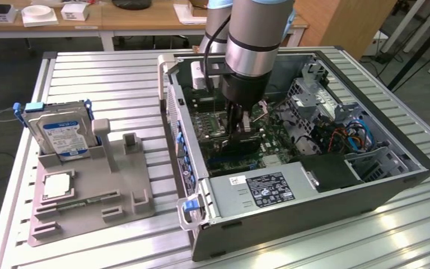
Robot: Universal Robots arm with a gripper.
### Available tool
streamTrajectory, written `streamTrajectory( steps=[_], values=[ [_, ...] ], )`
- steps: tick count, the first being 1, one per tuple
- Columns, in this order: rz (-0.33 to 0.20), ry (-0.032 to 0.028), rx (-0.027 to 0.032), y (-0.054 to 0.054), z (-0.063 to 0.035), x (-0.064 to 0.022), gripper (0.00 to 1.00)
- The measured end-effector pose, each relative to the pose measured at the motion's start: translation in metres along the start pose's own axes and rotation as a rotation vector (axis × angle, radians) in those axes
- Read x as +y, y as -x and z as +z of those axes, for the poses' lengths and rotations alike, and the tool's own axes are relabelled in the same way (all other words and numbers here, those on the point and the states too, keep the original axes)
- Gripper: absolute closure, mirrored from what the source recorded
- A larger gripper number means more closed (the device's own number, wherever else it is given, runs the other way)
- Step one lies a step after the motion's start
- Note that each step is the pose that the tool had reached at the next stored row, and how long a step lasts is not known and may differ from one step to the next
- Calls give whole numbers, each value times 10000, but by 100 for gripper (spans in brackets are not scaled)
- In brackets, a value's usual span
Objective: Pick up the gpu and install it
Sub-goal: 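Insert the gpu into the slot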
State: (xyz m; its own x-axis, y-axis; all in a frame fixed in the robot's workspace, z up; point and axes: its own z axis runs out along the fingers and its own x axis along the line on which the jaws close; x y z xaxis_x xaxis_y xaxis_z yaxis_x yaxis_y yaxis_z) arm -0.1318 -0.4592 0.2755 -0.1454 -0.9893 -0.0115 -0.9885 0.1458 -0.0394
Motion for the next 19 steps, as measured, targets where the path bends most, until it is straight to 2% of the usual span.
streamTrajectory(
  steps=[2,3,5,6,7,14,19],
  values=[
    [0,0,0,0,0,0,69],
    [0,0,-1,0,0,0,69],
    [1,0,0,0,0,0,81],
    [0,0,0,0,0,0,81],
    [0,0,0,0,0,0,87],
    [-34,1,-1,0,0,0,87],
    [-460,9,-16,0,1,0,87]
  ],
)
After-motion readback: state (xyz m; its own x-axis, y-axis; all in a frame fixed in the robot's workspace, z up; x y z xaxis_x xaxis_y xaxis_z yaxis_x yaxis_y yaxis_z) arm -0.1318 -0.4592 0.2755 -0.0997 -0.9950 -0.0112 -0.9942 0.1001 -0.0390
